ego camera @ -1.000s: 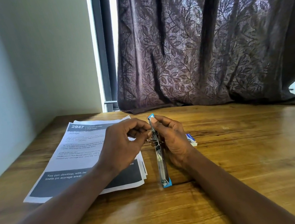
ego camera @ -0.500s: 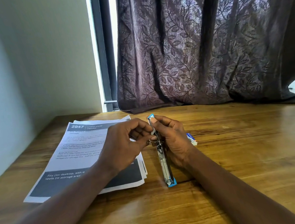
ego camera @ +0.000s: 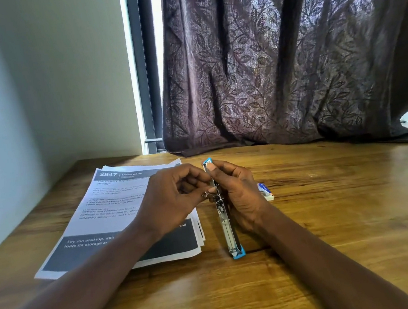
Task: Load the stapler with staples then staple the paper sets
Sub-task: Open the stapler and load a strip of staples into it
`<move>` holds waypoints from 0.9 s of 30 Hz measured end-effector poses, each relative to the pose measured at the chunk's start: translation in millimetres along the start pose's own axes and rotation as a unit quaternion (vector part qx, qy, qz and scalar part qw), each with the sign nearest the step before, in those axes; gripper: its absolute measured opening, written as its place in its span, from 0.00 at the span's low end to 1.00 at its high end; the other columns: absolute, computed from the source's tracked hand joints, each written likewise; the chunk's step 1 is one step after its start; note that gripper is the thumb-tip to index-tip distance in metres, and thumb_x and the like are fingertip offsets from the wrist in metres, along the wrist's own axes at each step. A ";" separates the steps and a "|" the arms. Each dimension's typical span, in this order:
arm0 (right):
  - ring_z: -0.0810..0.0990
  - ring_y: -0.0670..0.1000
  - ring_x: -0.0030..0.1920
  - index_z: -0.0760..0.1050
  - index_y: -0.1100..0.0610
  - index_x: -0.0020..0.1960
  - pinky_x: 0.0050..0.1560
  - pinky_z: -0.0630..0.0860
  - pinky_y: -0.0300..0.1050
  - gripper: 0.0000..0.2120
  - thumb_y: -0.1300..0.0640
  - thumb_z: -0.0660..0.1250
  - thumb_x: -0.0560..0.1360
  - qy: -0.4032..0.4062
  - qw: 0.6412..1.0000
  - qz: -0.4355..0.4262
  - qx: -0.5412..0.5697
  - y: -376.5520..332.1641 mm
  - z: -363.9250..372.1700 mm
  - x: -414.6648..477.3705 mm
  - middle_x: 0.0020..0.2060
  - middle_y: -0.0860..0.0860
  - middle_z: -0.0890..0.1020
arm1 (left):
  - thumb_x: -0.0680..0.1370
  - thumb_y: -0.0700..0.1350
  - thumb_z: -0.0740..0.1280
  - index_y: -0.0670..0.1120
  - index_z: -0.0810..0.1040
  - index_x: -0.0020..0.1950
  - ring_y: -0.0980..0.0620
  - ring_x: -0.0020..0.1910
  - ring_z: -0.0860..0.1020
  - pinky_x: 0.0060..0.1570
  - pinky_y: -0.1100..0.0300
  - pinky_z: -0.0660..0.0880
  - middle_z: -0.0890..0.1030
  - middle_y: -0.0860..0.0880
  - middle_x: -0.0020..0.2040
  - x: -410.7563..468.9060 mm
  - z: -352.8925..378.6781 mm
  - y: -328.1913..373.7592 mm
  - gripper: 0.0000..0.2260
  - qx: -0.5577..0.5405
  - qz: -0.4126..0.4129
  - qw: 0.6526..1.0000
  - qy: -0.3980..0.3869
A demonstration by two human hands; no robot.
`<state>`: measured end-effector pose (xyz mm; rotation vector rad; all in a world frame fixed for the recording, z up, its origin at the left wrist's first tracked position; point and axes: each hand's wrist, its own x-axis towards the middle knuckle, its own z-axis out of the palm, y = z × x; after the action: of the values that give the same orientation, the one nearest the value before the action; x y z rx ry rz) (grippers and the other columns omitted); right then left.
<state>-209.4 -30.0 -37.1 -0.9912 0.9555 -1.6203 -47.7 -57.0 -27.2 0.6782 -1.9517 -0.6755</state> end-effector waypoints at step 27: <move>0.78 0.64 0.51 0.83 0.55 0.61 0.50 0.77 0.58 0.12 0.53 0.65 0.82 -0.059 0.995 0.026 -0.083 -6.6 7.2 -13.1 0.57 0.68 0.82 | 0.74 0.38 0.77 0.51 0.73 0.66 0.55 0.35 0.83 0.42 0.54 0.78 0.86 0.47 0.41 1.8 -3.2 7.2 0.24 -0.203 -0.261 0.943 -0.044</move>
<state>-202.4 -16.8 -30.5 -1.1522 1.0386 -1.4416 -47.0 -53.8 -19.8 0.9189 -1.6319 -1.4109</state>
